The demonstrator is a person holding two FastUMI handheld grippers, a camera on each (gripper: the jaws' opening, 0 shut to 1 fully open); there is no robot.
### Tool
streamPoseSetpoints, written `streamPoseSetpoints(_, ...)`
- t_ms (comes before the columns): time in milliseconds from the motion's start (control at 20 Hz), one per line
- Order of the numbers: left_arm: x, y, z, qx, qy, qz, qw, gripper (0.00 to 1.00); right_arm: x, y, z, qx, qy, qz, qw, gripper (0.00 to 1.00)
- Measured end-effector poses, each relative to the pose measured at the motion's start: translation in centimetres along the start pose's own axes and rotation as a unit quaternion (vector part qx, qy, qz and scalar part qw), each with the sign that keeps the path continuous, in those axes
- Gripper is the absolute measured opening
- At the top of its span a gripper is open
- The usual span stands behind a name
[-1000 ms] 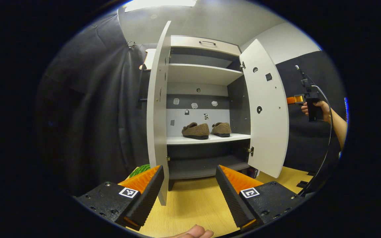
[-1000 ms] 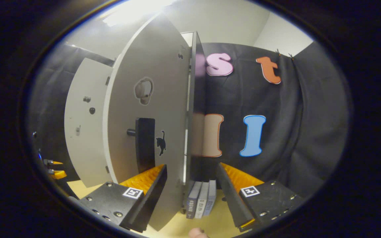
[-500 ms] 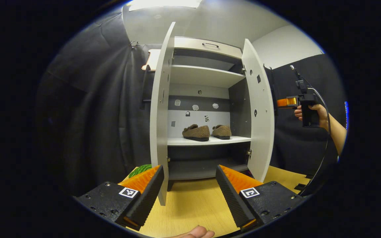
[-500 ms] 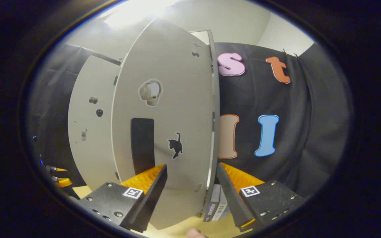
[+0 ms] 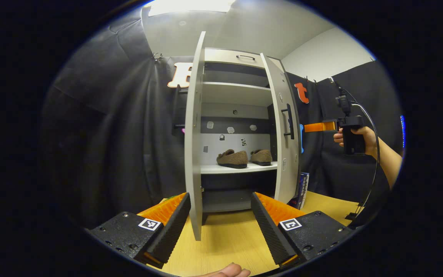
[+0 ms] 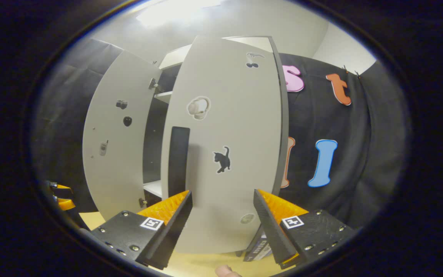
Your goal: Grab one shoe with the right hand and put it into the shoe cabinet, grab the other shoe with the left hand and put it into the shoe cabinet; then close the right door with the right hand and the left door with the left hand.
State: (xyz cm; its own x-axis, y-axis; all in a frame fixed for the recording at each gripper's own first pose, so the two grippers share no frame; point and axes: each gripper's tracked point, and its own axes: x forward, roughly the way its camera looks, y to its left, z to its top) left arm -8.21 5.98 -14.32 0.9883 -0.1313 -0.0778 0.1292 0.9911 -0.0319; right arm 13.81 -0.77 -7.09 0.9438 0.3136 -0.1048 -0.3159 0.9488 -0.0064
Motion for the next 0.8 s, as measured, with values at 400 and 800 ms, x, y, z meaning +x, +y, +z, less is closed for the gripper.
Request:
streamPoseSetpoints(400,-0.7,7.5,2.2,-0.012,-0.013,0.074,0.997,0.96,-2.6,1.5,-2.9,0.047,-0.006,0.031,0.998,0.96)
streamPoseSetpoints(800,1.9,15.6,3.6,-0.016,-0.009,0.132,0.991,0.93,-7.7,3.8,-3.2,0.137,-0.032,0.043,0.989,0.94)
